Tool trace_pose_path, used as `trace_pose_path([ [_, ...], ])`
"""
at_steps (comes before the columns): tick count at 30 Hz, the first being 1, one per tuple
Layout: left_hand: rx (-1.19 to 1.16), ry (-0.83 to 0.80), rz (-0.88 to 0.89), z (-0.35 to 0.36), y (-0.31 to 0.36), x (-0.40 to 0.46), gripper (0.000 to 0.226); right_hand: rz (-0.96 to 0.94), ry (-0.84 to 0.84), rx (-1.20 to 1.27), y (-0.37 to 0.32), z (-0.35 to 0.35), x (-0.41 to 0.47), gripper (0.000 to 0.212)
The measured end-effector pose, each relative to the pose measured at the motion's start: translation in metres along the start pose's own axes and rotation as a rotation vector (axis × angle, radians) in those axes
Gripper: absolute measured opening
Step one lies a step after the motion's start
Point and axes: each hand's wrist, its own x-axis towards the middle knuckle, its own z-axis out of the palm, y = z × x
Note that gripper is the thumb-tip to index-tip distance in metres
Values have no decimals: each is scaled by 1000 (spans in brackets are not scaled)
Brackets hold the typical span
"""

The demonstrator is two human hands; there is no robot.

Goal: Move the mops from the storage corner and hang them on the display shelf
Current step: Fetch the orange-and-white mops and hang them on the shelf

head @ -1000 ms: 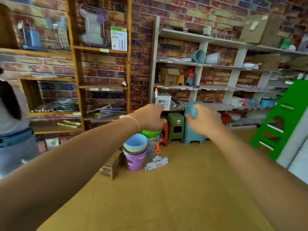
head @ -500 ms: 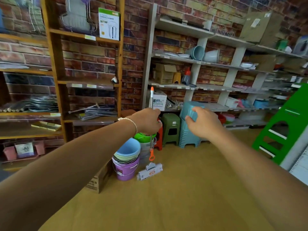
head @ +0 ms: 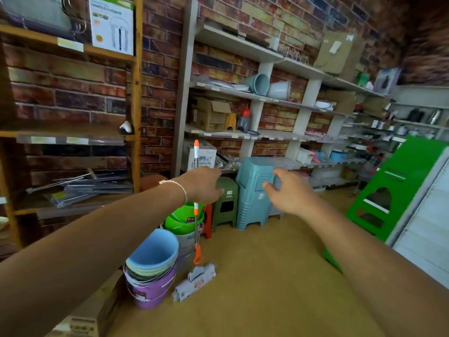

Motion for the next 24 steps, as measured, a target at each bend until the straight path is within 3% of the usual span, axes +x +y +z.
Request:
trace_pose_path([
  [11, 47, -75, -22, 49, -55, 159, 62, 11, -13, 8, 30, 65, 153, 67],
  [24, 27, -58, -167, 71, -103, 372, 43, -121, -69, 49, 75, 110, 379, 63],
])
